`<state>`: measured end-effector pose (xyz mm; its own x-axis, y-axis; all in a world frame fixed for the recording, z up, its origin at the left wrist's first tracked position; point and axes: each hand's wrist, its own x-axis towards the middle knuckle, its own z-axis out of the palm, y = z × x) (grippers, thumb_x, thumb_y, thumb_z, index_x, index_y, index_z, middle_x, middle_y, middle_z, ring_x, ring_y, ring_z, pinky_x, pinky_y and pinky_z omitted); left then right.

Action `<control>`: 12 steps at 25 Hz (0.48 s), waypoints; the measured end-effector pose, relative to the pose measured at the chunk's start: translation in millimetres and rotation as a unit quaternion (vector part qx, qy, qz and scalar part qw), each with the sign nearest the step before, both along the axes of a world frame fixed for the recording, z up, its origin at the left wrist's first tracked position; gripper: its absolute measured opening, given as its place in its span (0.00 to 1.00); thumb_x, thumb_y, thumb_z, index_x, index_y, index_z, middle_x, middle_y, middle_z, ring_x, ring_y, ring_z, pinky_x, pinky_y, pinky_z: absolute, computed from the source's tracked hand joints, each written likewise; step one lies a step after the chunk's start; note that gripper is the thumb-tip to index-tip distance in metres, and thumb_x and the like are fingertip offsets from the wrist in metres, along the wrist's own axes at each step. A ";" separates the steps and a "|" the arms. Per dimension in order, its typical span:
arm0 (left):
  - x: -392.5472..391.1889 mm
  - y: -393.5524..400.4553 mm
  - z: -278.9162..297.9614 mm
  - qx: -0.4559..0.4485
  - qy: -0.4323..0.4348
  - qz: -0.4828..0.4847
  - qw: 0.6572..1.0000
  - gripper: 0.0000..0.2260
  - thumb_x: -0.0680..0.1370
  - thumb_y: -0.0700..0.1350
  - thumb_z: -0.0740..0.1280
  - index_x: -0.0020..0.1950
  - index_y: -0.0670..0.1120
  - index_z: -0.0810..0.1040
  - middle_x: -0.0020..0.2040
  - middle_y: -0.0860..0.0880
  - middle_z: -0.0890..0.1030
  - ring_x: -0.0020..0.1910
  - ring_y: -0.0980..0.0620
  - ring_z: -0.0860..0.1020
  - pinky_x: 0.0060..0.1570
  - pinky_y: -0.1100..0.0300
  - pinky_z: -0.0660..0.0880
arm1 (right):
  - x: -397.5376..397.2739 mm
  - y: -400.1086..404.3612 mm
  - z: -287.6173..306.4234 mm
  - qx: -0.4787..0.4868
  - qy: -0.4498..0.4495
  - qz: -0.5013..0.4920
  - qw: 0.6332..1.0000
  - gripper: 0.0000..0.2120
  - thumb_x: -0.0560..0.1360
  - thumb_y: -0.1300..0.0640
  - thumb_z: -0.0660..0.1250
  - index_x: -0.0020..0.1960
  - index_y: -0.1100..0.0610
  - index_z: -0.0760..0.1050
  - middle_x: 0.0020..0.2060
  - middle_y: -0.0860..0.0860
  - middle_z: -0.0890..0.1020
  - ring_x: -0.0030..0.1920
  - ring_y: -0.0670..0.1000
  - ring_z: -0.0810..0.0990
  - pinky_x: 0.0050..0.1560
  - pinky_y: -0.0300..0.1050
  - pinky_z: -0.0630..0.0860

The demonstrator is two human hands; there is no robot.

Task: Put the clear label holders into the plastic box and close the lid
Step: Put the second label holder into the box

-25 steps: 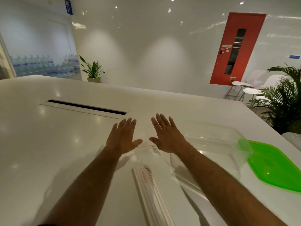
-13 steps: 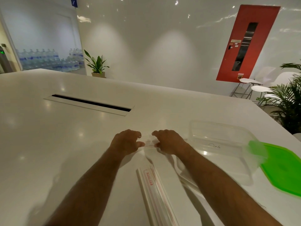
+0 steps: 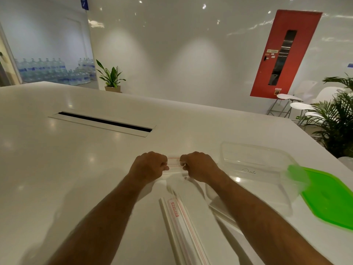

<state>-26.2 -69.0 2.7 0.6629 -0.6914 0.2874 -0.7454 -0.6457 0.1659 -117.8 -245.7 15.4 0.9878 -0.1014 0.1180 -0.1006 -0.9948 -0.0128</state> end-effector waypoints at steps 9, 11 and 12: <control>7.5 11.8 32.9 -0.044 -0.033 -0.033 0.998 0.10 0.77 0.53 0.71 0.56 0.51 0.82 0.49 0.52 0.85 0.48 0.49 0.80 0.48 0.54 0.75 | -9.7 8.0 15.7 0.139 -0.052 0.021 0.989 0.08 0.76 0.61 0.64 0.51 0.55 0.81 0.45 0.50 0.85 0.42 0.51 0.80 0.46 0.47 0.79; 8.5 13.9 33.2 -0.081 -0.028 -0.029 0.996 0.16 0.75 0.54 0.73 0.60 0.51 0.80 0.53 0.51 0.84 0.53 0.48 0.78 0.54 0.51 0.74 | -10.9 8.8 22.7 0.169 -0.047 0.017 0.984 0.09 0.77 0.60 0.64 0.54 0.54 0.81 0.48 0.50 0.84 0.44 0.49 0.79 0.48 0.43 0.76; 8.5 15.3 30.8 -0.093 -0.032 -0.032 0.995 0.19 0.74 0.55 0.73 0.63 0.51 0.79 0.56 0.51 0.83 0.58 0.48 0.77 0.57 0.50 0.73 | -11.6 9.1 26.7 0.181 -0.043 0.012 0.983 0.10 0.77 0.60 0.64 0.55 0.54 0.81 0.49 0.50 0.84 0.45 0.49 0.79 0.51 0.42 0.76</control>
